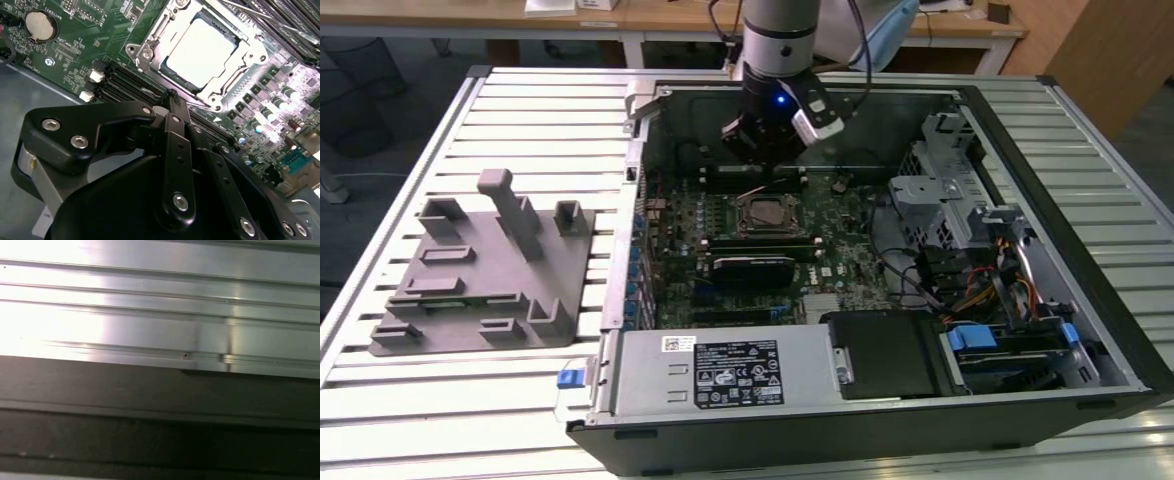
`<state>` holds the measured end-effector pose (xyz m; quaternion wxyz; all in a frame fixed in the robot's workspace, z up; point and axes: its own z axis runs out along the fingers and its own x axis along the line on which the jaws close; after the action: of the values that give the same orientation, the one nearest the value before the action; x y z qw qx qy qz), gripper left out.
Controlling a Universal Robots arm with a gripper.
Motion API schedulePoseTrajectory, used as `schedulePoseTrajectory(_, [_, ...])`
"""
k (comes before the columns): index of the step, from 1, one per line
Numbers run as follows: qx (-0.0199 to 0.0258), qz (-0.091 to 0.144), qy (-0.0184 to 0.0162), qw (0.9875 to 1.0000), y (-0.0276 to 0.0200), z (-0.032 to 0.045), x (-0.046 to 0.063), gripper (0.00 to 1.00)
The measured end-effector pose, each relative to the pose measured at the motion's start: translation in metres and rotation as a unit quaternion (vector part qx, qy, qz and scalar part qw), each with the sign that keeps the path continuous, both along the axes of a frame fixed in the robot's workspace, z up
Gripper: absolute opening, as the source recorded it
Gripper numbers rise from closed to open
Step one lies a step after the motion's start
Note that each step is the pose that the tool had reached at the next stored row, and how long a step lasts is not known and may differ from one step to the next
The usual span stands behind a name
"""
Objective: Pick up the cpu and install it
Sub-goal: 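Install the first cpu locking lever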
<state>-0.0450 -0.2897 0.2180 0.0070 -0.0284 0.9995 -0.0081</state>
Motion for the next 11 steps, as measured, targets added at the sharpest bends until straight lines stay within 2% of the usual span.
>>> schedulePoseTrajectory(11, [0.0003,0.0,0.0001,1.0,-0.0001,-0.0091,0.0078,0.11])
